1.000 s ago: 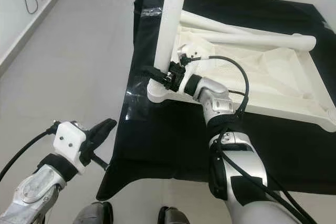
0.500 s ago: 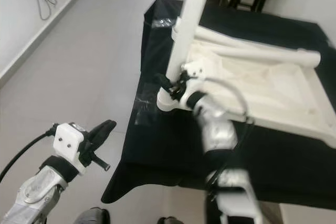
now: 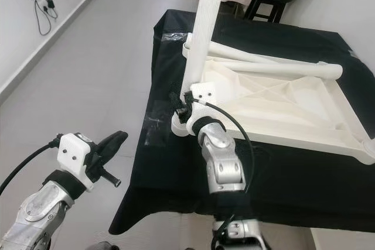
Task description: Building children table
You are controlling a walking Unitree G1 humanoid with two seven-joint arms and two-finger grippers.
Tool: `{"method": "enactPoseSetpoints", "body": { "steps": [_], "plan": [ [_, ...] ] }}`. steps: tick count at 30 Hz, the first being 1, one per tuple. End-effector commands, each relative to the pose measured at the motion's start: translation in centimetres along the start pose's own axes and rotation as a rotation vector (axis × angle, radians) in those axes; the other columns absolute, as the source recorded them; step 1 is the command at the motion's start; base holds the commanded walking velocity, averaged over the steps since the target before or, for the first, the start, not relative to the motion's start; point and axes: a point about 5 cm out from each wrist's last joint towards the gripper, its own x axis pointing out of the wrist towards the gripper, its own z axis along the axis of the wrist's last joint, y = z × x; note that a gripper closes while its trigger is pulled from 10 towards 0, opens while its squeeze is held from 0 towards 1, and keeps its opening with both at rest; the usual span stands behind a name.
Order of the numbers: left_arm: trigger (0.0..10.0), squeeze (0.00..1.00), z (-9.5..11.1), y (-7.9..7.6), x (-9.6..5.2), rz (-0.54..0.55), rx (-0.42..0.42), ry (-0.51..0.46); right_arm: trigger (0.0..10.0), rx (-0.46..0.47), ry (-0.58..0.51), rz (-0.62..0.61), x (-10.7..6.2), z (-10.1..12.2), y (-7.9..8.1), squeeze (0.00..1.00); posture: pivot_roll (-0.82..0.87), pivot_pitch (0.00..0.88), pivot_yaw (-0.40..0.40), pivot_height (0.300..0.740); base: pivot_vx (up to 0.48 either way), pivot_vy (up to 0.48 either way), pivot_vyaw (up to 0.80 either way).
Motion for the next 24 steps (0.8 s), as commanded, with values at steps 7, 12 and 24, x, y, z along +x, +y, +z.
{"method": "enactPoseSetpoints", "body": {
  "steps": [7, 12, 24],
  "plan": [
    [10.0, 0.00, -0.5, -0.2, 0.2, -0.009, -0.028, 0.006, 10.0, -0.095, -0.213, 0.578, 1.5, 5.9, 1.4, 0.00, 0.07, 0.121, -0.086, 0.740, 0.000, 0.000, 0.00],
    [10.0, 0.00, -0.6, -0.2, 0.2, -0.012, -0.039, 0.010, 10.0, -0.178, -0.137, 0.921, 1.6, 6.7, 1.8, 0.00, 0.07, 0.123, -0.093, 0.740, 0.000, 0.000, 0.00],
    [10.0, 0.00, -0.6, -0.6, 0.1, -0.016, -0.050, 0.013, 0.0, -0.093, -0.001, 0.980, 3.6, 5.5, 0.5, 0.00, 0.09, 0.131, -0.099, 0.740, 0.000, 0.000, 0.00]
  ]
}}
